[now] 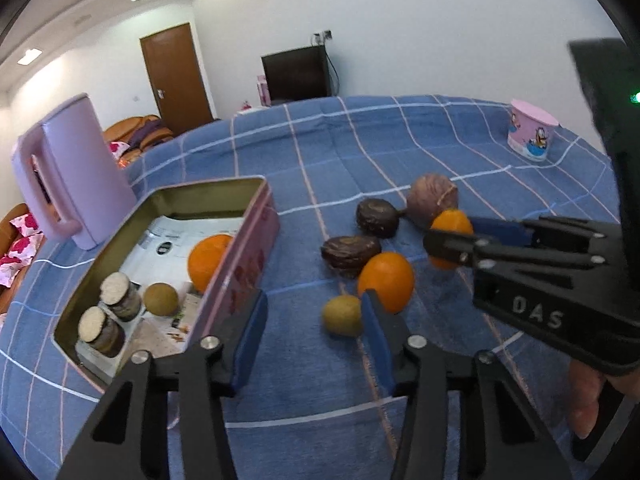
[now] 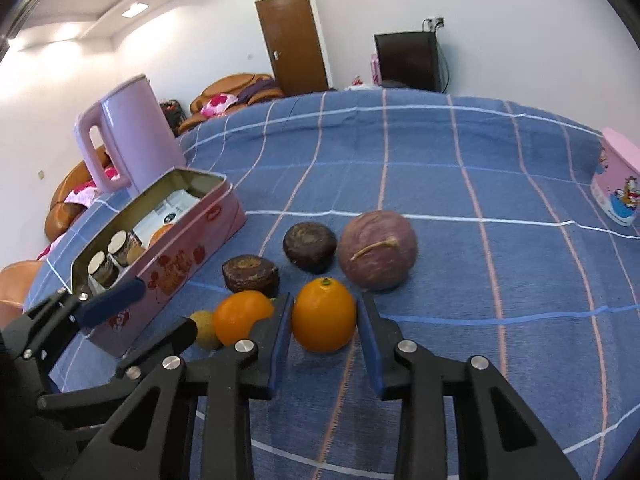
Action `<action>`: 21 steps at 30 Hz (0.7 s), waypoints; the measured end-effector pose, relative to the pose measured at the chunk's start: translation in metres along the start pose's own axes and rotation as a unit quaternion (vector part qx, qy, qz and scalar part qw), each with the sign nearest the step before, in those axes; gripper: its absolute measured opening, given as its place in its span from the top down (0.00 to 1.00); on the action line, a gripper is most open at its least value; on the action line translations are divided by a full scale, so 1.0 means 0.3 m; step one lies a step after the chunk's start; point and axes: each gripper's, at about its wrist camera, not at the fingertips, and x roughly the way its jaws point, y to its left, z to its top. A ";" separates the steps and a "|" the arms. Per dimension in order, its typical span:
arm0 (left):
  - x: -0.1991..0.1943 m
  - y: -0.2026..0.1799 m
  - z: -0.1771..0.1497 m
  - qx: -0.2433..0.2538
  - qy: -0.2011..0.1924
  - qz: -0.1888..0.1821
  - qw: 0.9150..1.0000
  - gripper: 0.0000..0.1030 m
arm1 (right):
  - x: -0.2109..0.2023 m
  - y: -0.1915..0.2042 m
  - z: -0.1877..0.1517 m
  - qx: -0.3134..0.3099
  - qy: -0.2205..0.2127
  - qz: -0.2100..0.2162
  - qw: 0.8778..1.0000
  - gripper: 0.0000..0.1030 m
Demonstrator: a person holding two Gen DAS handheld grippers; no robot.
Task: Organize fruits
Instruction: 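Grasp a small greenish fruit with the left tool while the right tool grasps an orange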
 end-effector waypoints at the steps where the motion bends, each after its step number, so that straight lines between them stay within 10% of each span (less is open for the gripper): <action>1: 0.009 0.002 0.001 -0.003 0.006 -0.006 1.000 0.56 | -0.004 0.000 0.000 0.000 -0.005 -0.002 1.000 0.67; 21: 0.051 0.001 -0.003 -0.028 0.038 -0.062 0.997 0.73 | -0.051 -0.001 -0.002 -0.004 -0.041 -0.014 0.999 0.67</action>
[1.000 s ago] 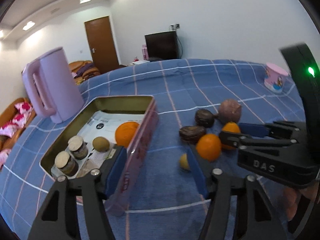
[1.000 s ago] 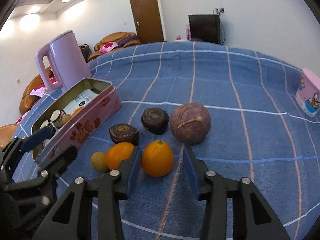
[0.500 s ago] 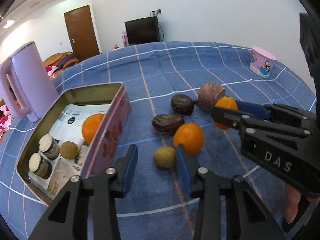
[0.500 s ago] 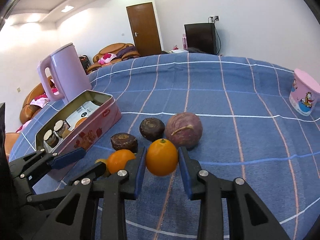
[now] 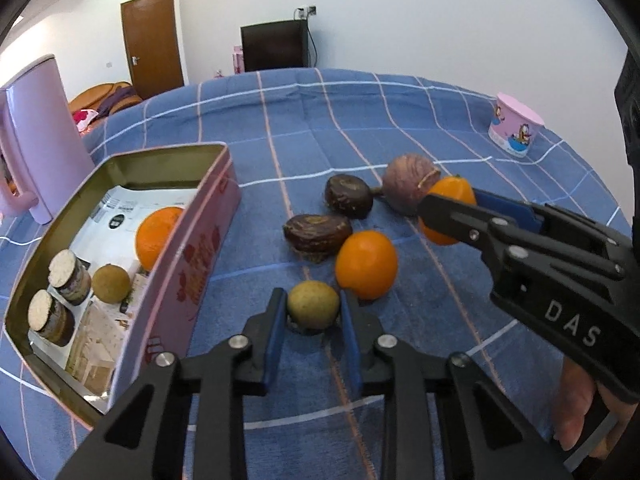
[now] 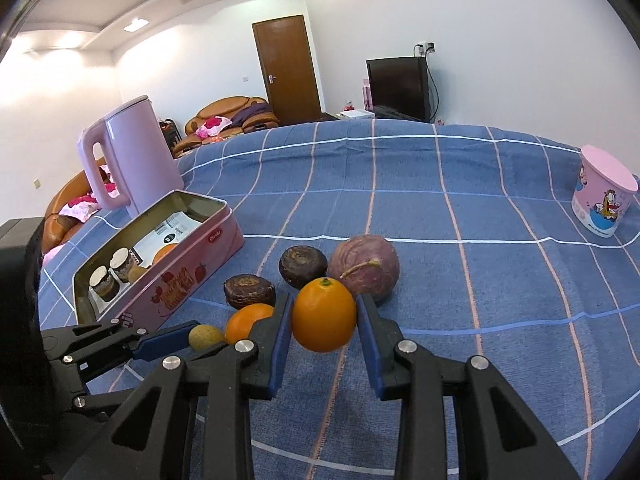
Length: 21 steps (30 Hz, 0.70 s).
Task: Organize fruits
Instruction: 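Grasp a small greenish fruit with the left tool while the right tool grasps an orange, then carry the greenish fruit in the left tool while the right tool carries the orange over the tin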
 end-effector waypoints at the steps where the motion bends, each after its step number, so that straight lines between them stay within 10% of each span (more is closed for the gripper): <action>1: -0.005 0.002 0.000 0.000 -0.005 0.002 1.000 0.73 | -0.001 0.001 0.000 0.000 -0.001 0.000 1.000 0.67; 21: -0.096 0.030 -0.008 -0.015 -0.082 0.064 0.994 0.73 | -0.046 0.031 -0.002 -0.022 -0.038 0.003 0.999 0.67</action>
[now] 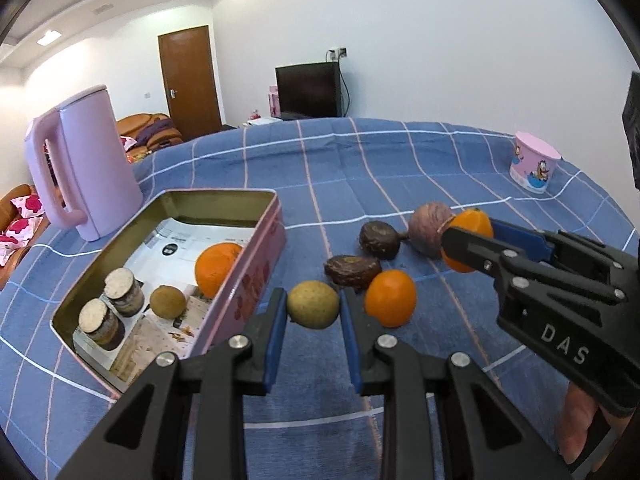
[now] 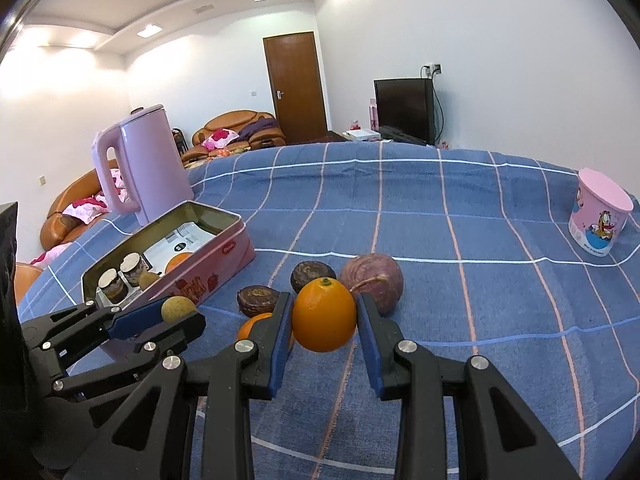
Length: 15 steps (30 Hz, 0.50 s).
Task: Organize fruits
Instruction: 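Carry the greenish fruit in the left tool while the right tool carries the orange over the tin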
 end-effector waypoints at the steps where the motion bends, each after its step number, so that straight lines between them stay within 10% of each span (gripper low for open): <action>1: -0.004 0.001 -0.001 -0.001 -0.002 0.002 1.000 0.73 | -0.003 0.002 0.000 -0.001 -0.003 0.000 1.000 0.67; 15: -0.046 0.005 -0.003 -0.010 -0.037 0.021 0.999 0.73 | -0.033 0.011 -0.004 -0.010 -0.028 0.002 1.000 0.67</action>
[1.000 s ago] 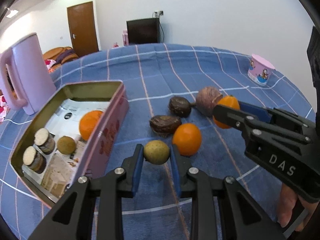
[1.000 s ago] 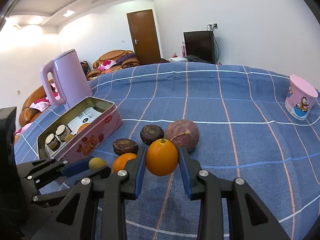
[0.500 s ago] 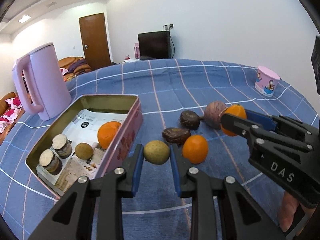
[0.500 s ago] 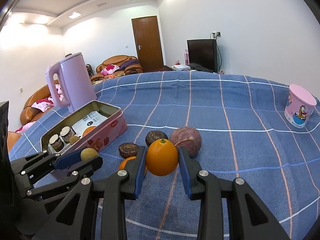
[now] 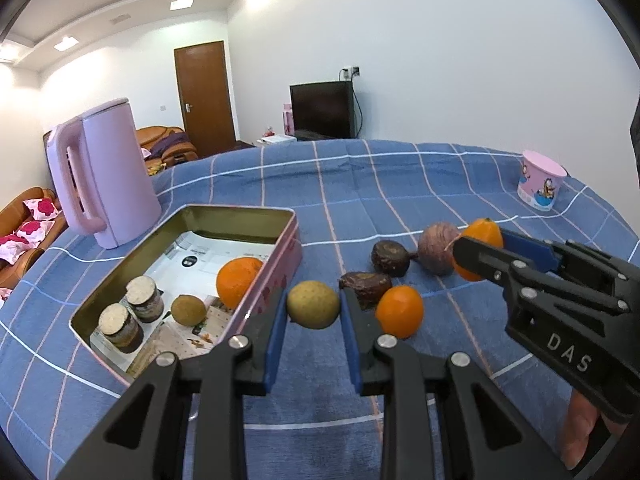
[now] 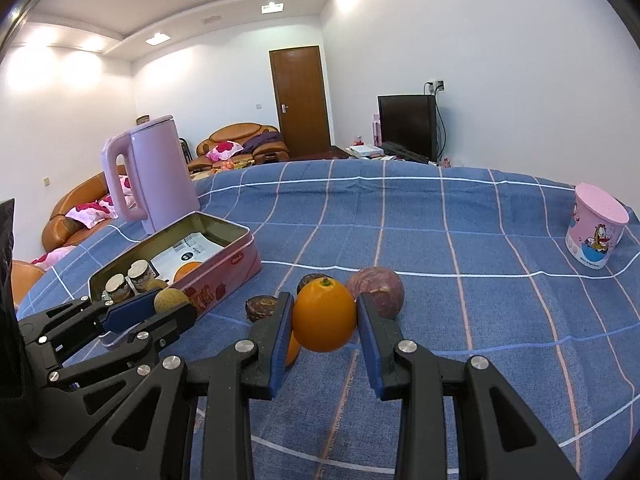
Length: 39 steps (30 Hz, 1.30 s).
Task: Organize fruits
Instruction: 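Carry the greenish fruit in the left tool while the right tool carries the orange over the tin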
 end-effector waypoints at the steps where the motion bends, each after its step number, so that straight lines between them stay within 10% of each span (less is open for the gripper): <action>1: -0.002 0.000 0.000 0.001 -0.002 0.000 1.000 0.73 | -0.003 0.001 -0.001 -0.001 -0.002 0.000 1.000 0.67; 39: -0.088 0.009 -0.007 -0.010 -0.073 0.038 0.997 0.73 | -0.119 0.042 -0.024 -0.029 -0.074 -0.001 0.997 0.67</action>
